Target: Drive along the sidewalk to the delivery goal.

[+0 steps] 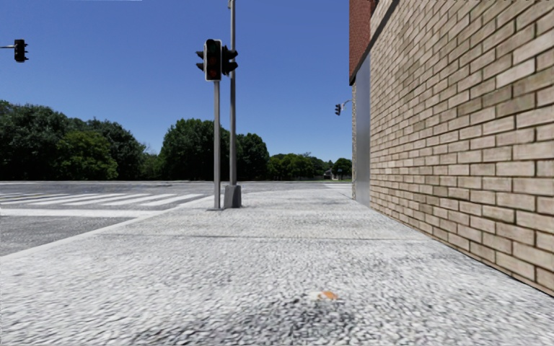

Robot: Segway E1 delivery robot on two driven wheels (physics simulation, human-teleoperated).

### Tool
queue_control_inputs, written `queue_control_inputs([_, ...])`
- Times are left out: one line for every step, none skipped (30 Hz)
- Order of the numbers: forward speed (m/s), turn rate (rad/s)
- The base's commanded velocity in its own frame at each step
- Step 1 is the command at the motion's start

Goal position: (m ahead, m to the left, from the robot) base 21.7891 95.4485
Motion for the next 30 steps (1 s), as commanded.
queue_control_inputs([2.00,0.00])
queue_control_inputs([2.00,0.00])
queue_control_inputs([2.00,0.00])
queue_control_inputs([2.00,0.00])
queue_control_inputs([2.00,0.00])
queue_control_inputs([2.00,0.00])
queue_control_inputs([2.00,0.00])
queue_control_inputs([2.00,0.00])
queue_control_inputs([2.00,0.00])
queue_control_inputs([2.00,0.00])
queue_control_inputs([2.00,0.00])
queue_control_inputs([2.00,0.00])
queue_control_inputs([2.00,0.00])
queue_control_inputs([2.00,0.00])
queue_control_inputs([2.00,0.00])
queue_control_inputs([2.00,0.00])
queue_control_inputs([2.00,0.00])
queue_control_inputs([2.00,0.00])
queue_control_inputs([2.00,0.00])
queue_control_inputs([2.00,0.00])
queue_control_inputs([2.00,0.00])
queue_control_inputs([2.00,0.00])
queue_control_inputs([2.00,0.00])
queue_control_inputs([2.00,0.00])
queue_control_inputs([2.00,0.00])
queue_control_inputs([2.00,0.00])
queue_control_inputs([2.00,0.00])
queue_control_inputs([2.00,0.00])
queue_control_inputs([2.00,0.00])
queue_control_inputs([2.00,0.00])
